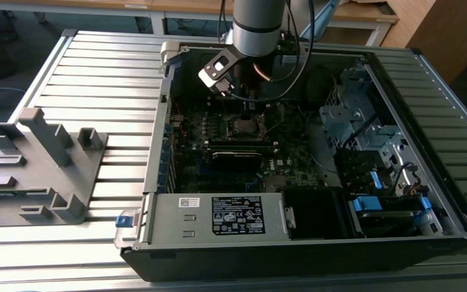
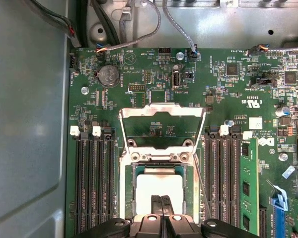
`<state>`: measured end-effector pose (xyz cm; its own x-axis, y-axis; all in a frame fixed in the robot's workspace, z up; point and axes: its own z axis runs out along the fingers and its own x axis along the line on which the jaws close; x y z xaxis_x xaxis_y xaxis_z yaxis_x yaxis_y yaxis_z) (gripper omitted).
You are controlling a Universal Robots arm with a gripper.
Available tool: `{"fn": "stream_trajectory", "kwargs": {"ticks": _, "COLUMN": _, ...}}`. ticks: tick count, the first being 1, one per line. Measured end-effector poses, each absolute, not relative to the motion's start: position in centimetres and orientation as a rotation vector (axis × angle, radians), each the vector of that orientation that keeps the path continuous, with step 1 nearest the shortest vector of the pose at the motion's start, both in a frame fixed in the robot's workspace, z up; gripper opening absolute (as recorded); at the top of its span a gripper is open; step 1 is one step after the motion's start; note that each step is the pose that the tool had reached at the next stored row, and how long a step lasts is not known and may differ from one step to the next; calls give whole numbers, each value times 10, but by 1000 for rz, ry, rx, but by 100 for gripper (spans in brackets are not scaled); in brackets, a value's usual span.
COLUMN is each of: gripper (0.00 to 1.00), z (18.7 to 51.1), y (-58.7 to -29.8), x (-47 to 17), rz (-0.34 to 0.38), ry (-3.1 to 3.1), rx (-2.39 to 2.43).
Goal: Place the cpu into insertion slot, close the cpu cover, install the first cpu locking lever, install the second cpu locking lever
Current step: 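Close the cpu cover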
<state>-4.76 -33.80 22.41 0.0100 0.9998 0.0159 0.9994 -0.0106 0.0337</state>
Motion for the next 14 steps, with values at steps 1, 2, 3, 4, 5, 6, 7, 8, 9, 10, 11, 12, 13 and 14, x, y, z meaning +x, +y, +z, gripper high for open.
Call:
{"fn": "stream_trajectory", "kwargs": {"ticks": 1, "gripper": 11, "z": 224, "y": -338, "x": -48, "rz": 55, "ry": 2201, "rx": 2223}}
{"fn": "stream_trajectory", "kwargs": {"ticks": 2, "gripper": 11, "z": 224, "y": -338, "x": -47, "rz": 55, "ry": 2201, "rx": 2223}}
{"fn": "stream_trajectory", "kwargs": {"ticks": 3, "gripper": 11, "z": 224, "y": -338, "x": -46, "rz": 55, "ry": 2201, "rx": 2223}}
{"fn": "stream_trajectory", "kwargs": {"ticks": 4, "gripper": 11, "z": 224, "y": -338, "x": -45, "rz": 55, "ry": 2201, "rx": 2223}}
{"fn": "stream_trajectory", "kwargs": {"ticks": 5, "gripper": 11, "z": 224, "y": -338, "x": -45, "rz": 55, "ry": 2201, "rx": 2223}}
{"fn": "stream_trajectory", "kwargs": {"ticks": 6, "gripper": 11, "z": 224, "y": -338, "x": -44, "rz": 55, "ry": 2201, "rx": 2223}}
{"fn": "stream_trajectory", "kwargs": {"ticks": 7, "gripper": 11, "z": 224, "y": -338, "x": -44, "rz": 55, "ry": 2201, "rx": 2223}}
{"fn": "stream_trajectory", "kwargs": {"ticks": 8, "gripper": 11, "z": 224, "y": -338, "x": -44, "rz": 55, "ry": 2201, "rx": 2223}}
{"fn": "stream_trajectory", "kwargs": {"ticks": 9, "gripper": 11, "z": 225, "y": -338, "x": -44, "rz": 54, "ry": 2200, "rx": 2223}}
{"fn": "stream_trajectory", "kwargs": {"ticks": 10, "gripper": 11, "z": 226, "y": -338, "x": -44, "rz": 55, "ry": 2201, "rx": 2223}}
{"fn": "stream_trajectory", "kwargs": {"ticks": 11, "gripper": 11, "z": 227, "y": -338, "x": -44, "rz": 55, "ry": 2201, "rx": 2223}}
{"fn": "stream_trajectory", "kwargs": {"ticks": 12, "gripper": 11, "z": 229, "y": -338, "x": -44, "rz": 55, "ry": 2201, "rx": 2223}}
{"fn": "stream_trajectory", "kwargs": {"ticks": 13, "gripper": 11, "z": 231, "y": -338, "x": -44, "rz": 55, "ry": 2201, "rx": 2223}}
{"fn": "stream_trajectory", "kwargs": {"ticks": 14, "gripper": 11, "z": 233, "y": -338, "x": -44, "rz": 55, "ry": 2201, "rx": 2223}}
